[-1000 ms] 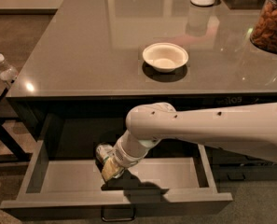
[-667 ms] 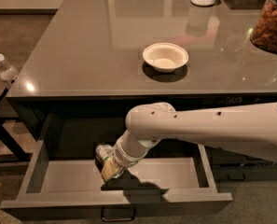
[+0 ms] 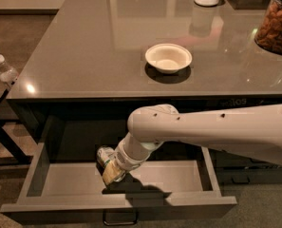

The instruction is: Place 7up can into top drawer

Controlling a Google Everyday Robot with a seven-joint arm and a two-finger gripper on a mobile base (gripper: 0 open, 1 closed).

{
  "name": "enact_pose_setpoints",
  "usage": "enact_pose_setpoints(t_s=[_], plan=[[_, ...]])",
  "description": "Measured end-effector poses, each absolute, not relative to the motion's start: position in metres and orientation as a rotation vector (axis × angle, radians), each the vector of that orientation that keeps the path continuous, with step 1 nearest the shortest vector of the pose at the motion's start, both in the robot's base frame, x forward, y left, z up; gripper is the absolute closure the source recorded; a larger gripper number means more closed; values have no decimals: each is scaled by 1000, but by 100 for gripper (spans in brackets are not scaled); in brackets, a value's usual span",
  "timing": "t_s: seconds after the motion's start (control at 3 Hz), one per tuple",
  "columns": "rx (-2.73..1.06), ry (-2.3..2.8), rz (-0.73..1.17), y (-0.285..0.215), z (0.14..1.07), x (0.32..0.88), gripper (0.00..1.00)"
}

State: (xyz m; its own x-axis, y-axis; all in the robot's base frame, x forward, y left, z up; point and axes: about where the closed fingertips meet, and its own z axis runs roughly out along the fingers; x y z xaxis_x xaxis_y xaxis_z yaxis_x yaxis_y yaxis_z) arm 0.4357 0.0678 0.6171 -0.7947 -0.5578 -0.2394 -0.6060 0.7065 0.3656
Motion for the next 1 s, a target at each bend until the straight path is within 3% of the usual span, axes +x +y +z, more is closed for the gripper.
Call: enact_pose_setpoints(t_s=[0.33,0.67,1.0], plan=[[-958,2799,659,68,617,436,11],[-958,2799,659,68,617,436,0],[-958,2799,659,68,617,436,0]])
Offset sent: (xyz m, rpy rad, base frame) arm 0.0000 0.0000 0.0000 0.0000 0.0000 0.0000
